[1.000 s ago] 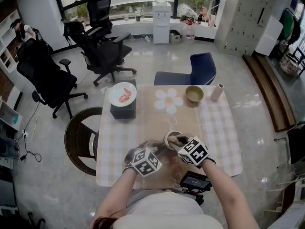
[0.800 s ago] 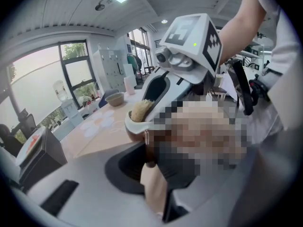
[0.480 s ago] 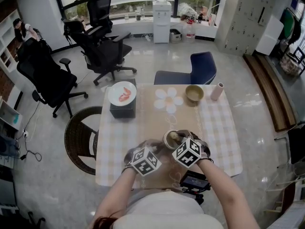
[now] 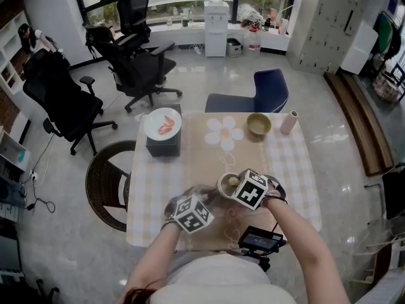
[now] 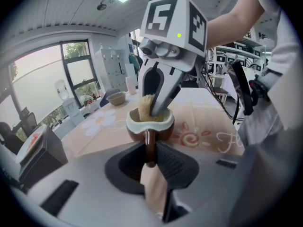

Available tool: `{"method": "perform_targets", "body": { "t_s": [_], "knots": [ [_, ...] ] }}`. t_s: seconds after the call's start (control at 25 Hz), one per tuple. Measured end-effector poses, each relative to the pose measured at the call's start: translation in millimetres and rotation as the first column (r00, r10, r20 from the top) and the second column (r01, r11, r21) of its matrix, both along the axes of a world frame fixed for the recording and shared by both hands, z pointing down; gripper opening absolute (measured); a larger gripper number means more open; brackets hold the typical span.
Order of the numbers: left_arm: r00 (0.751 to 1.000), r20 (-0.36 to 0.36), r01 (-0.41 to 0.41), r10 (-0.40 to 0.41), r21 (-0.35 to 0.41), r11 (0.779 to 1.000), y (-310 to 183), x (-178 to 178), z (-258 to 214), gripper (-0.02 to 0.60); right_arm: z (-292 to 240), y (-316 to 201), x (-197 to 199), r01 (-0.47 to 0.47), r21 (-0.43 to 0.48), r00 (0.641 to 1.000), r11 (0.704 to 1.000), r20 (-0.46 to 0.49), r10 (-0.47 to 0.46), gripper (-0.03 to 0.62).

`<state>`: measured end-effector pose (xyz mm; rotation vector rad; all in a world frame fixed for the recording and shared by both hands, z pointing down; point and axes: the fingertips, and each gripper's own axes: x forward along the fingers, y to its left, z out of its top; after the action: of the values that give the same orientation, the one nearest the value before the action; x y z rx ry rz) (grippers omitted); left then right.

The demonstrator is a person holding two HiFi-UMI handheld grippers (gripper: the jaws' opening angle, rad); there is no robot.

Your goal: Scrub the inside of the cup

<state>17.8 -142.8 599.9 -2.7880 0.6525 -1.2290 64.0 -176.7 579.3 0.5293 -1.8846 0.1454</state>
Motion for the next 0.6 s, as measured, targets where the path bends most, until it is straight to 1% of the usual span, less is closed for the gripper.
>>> {"method": "perform_targets", "body": {
  "t_s": [0.08, 0.2, 0.28, 0.36, 0.48, 0.6],
  "knots": [
    [1.0, 0.002, -0.002, 0.002, 0.002, 1.0, 0, 0, 0, 0.06, 0, 4, 0, -0.007, -0.071, 1.0, 0.997, 0.011, 0.008, 0.092],
    [1.0, 0.004, -0.004, 0.004, 0.004, 1.0, 1, 1, -1, 0.06, 0, 9, 2, -0.043, -0.159, 0.998, 0.986, 0.041, 0.05, 0.092],
    [1.0, 0.002, -0.001, 0.001, 0.003, 1.0, 1, 0, -2, 0.06, 1, 11, 0, -0.071, -0.202, 0.992, 0.977, 0.092, 0.091, 0.092],
    [1.0, 0.002, 0.003, -0.003, 0.002, 1.0, 0, 0, -1, 0.06, 2, 13, -5, -0.098, -0.242, 0.976, 0.965, 0.165, 0.141, 0.091],
    [1.0, 0.005, 0.001, -0.001, 0.003, 1.0, 0, 0, -1, 0.06, 1, 15, -9, -0.128, -0.264, 0.947, 0.956, 0.252, 0.196, 0.091],
    [1.0, 0.006, 0.006, -0.006, 0.001, 1.0, -1, -1, 1, 0.06, -1, 13, -15, -0.135, -0.232, 0.93, 0.963, 0.307, 0.205, 0.091]
  ]
}}
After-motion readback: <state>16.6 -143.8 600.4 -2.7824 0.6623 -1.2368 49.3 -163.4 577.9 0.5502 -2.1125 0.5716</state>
